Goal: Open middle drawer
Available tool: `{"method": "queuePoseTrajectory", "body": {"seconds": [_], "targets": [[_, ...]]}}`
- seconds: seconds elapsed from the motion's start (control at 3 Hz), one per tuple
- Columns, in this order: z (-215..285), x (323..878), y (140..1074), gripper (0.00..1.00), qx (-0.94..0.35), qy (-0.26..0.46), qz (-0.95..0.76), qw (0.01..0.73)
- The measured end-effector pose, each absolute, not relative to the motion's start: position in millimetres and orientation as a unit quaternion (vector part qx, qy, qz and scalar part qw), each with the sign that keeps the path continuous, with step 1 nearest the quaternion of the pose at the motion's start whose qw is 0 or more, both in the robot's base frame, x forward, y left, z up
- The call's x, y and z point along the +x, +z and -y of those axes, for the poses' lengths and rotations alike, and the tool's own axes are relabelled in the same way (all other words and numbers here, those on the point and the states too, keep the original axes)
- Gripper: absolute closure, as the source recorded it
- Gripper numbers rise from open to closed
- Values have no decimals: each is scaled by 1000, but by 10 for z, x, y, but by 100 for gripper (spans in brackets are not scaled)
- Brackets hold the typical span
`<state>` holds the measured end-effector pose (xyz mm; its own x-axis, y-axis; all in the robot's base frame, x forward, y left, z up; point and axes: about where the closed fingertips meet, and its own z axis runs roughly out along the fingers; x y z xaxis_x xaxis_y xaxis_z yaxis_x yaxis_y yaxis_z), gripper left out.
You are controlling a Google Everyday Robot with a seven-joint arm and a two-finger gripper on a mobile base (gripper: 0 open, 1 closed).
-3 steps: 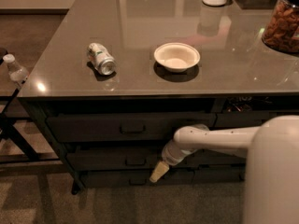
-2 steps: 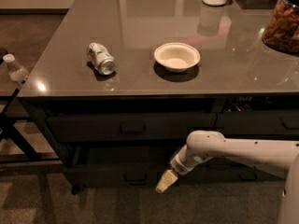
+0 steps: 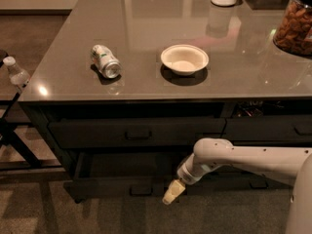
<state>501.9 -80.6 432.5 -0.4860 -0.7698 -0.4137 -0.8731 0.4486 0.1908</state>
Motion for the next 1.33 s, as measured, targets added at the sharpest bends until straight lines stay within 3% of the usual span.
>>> {"method": "queuePoseTrajectory", "body": {"seconds": [1.0, 1.33], "targets": [[1019, 4145, 4483, 0, -470, 225, -852, 60], [1022, 4139, 4481, 0, -469, 225, -852, 60]]}}
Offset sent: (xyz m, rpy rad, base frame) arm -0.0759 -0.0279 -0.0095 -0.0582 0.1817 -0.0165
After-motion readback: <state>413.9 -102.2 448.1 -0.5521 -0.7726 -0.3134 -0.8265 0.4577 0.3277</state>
